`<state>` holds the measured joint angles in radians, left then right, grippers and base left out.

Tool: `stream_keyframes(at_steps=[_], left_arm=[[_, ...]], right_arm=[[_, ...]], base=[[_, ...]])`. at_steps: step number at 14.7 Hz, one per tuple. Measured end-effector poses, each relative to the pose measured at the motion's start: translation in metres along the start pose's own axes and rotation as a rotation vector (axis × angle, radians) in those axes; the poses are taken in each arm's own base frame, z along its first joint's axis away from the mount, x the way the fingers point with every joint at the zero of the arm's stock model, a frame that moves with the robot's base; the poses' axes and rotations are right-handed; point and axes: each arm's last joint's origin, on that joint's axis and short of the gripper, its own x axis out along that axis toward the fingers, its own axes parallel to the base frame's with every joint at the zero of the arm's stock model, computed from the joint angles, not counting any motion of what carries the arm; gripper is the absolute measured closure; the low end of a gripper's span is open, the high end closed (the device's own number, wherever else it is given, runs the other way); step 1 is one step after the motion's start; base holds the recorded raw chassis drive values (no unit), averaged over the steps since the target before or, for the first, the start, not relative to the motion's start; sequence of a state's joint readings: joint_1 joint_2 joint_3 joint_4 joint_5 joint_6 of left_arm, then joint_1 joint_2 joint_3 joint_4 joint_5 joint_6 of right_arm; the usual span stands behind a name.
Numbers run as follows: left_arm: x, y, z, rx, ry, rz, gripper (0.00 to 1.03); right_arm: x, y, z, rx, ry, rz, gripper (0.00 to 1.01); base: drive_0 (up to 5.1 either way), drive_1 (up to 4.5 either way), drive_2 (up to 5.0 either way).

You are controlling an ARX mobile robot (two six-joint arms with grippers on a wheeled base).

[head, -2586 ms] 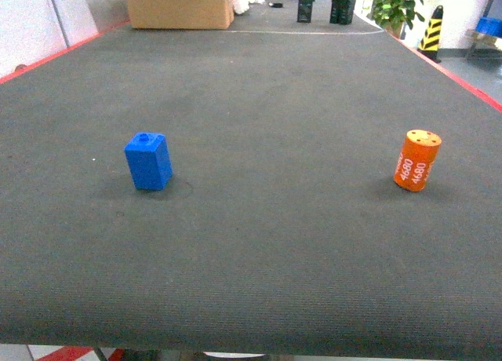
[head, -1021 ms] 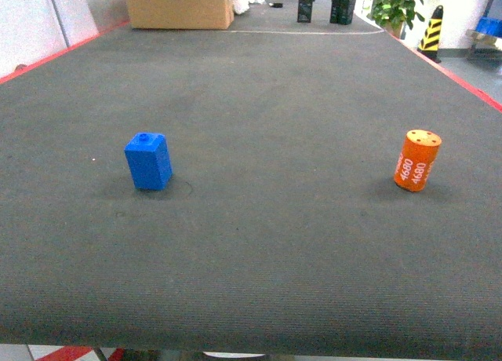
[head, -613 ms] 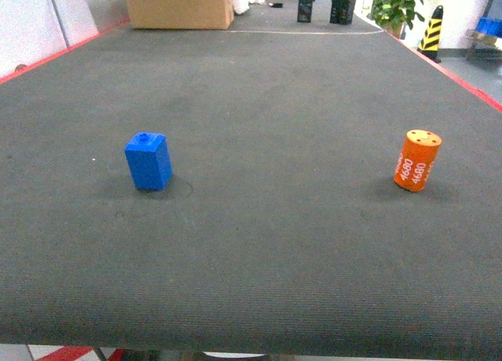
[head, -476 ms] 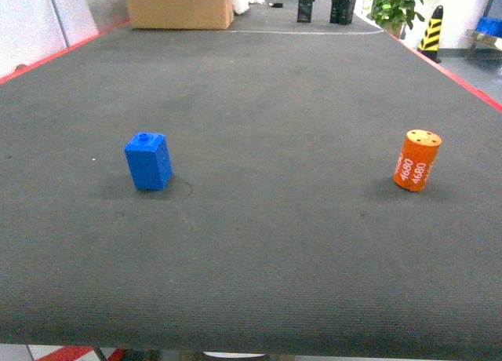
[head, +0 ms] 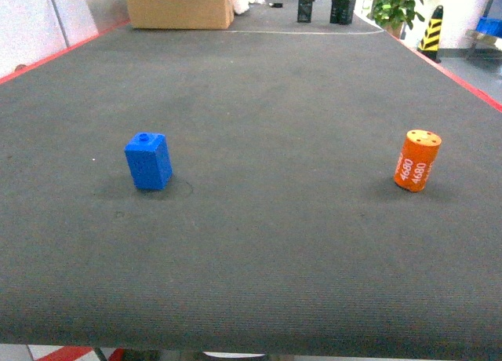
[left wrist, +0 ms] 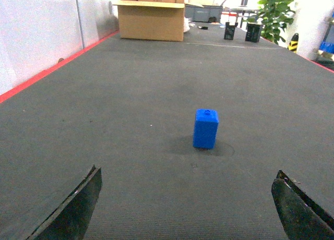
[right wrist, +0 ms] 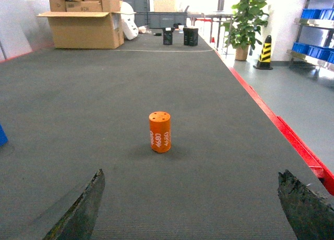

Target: Sort blue parts and orange caps into right shelf containers

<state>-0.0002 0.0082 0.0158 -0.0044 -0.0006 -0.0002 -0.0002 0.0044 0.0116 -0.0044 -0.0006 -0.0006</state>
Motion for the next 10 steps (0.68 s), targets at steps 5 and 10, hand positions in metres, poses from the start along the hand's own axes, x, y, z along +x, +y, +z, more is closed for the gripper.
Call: stream_keyframes(at_steps=[5,10], left_arm=[[0.0,0.0,0.0,0.0,0.0,0.0,0.05],[0.0,0.0,0.0,0.0,0.0,0.0,0.05]], right_arm=[[0.006,0.001,-0.003,-0.05,0.26,0.016,0.03],[0.103,-0.002,0.029,-0.07,0.293,0.016,0.03]], base=[[0.0,0.0,0.0],[0.0,0.0,0.0]])
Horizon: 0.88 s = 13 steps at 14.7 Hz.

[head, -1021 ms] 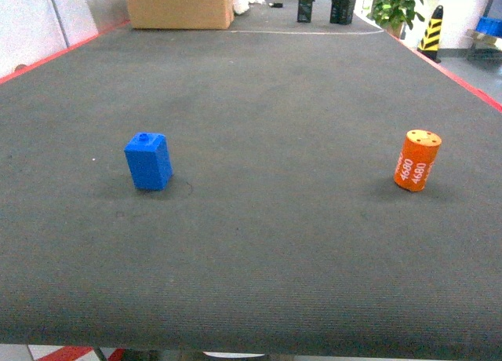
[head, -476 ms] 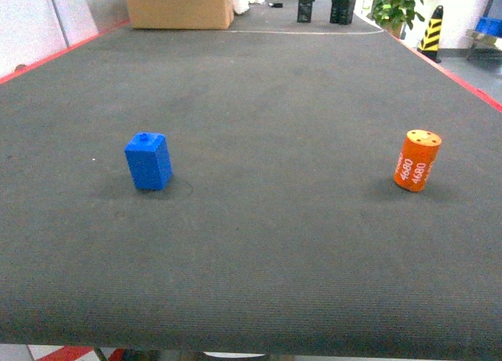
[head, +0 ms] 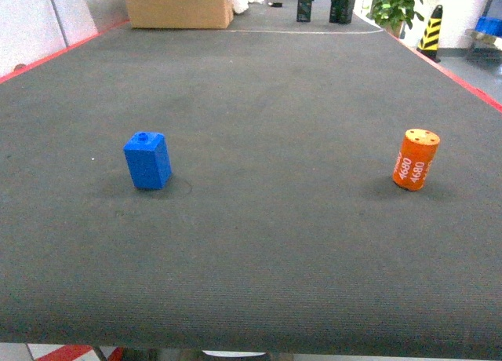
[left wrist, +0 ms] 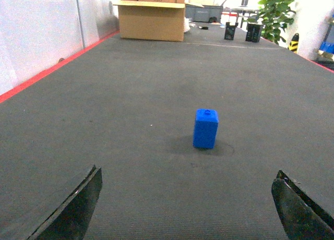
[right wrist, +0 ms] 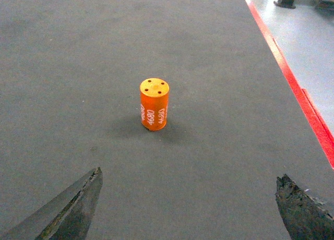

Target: Sort blue parts and orange caps into right shelf containers

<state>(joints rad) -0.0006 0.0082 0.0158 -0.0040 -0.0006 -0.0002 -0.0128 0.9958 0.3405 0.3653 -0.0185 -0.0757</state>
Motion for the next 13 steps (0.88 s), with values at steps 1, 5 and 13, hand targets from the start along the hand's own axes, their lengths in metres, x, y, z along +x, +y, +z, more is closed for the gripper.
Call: stream_keyframes(at_steps=[1,5,13], left_arm=[[0.0,0.0,0.0,0.0,0.0,0.0,0.05],[0.0,0.0,0.0,0.0,0.0,0.0,0.05],[0.0,0.0,0.0,0.0,0.0,0.0,0.05]], right_arm=[[0.029,0.001,0.011,0.002,0.032,0.02,0.03],[0.148,0.018,0.034,-0.011,0.192,0.068,0.03],[0.276,0.029,0.024,0.016,0.355,0.069,0.08]], base=[[0.0,0.0,0.0],[0.0,0.0,0.0],[0.0,0.0,0.0]])
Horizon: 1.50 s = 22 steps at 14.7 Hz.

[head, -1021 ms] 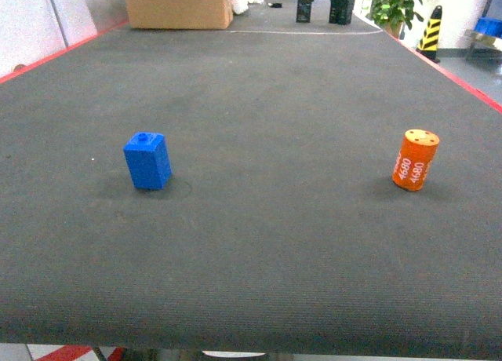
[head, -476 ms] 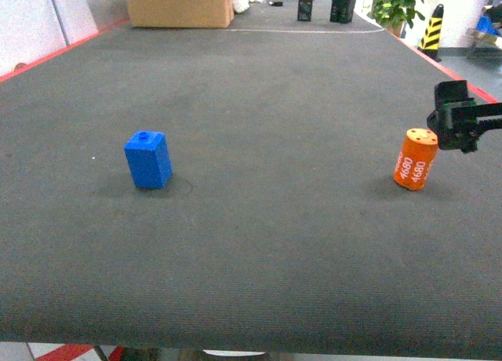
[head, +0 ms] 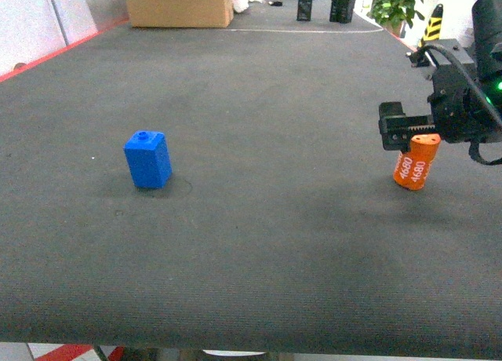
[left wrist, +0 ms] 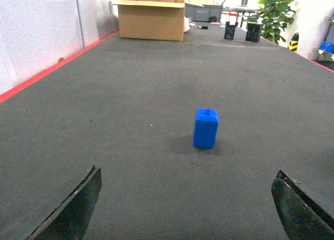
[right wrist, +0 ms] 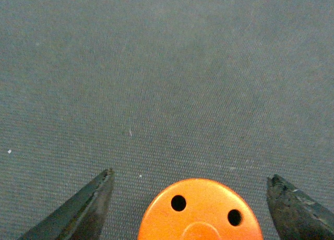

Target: Sort blue parts and orange caps into right shelf containers

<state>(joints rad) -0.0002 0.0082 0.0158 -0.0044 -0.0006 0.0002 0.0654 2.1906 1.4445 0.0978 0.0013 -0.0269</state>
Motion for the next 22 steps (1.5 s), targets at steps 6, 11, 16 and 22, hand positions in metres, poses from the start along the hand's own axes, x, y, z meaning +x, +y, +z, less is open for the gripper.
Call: stream_keyframes(at_steps=[6,11,16,22], left_arm=[[0.0,0.0,0.0,0.0,0.0,0.0,0.05],[0.0,0.0,0.0,0.0,0.0,0.0,0.05],[0.001,-0.001,-0.002,0.002,0.07,0.051,0.05],[0.117,-0.021,0.056,-0.039,0.233,-0.102,0.05]], right_arm=[[-0.013,0.0,-0.023,0.029,-0.024,0.005,0.57],[-0.165,-0.011,-0.047,-0.05,-0.303,-0.018,0.57],[-0.235,-0.008,-0.127,-0.142,-0.284,-0.062,0.57],[-0.234,-0.007,-0.128,-0.149,-0.277,-0.062,0.57]], base=[[0.0,0.0,0.0],[0.0,0.0,0.0],[0.0,0.0,0.0],[0.0,0.0,0.0]])
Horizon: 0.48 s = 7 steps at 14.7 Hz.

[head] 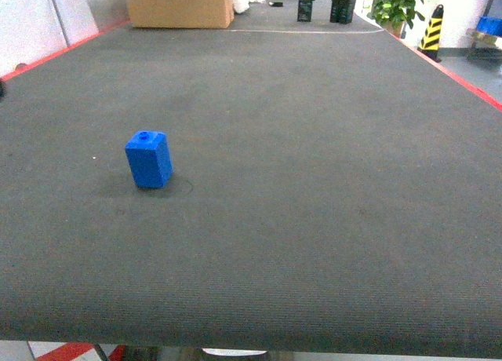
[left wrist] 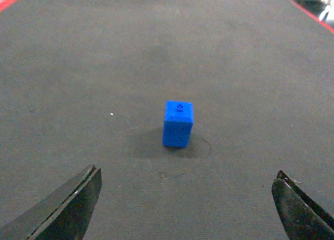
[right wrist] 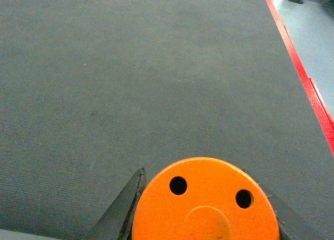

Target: Sort blue parts and orange caps into right shelf containers

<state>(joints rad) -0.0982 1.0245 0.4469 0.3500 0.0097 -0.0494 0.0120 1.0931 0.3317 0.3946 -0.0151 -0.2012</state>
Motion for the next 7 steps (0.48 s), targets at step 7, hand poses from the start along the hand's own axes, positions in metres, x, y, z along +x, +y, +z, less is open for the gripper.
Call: stream_keyframes(at_steps=[7], left_arm=[[0.173,-0.013,-0.008,0.008,0.254,-0.018,0.05]], right_arm=[[0.0,0.0,0.0,-0.002,0.0,0.0,0.57]], base=[[0.0,0.0,0.0]])
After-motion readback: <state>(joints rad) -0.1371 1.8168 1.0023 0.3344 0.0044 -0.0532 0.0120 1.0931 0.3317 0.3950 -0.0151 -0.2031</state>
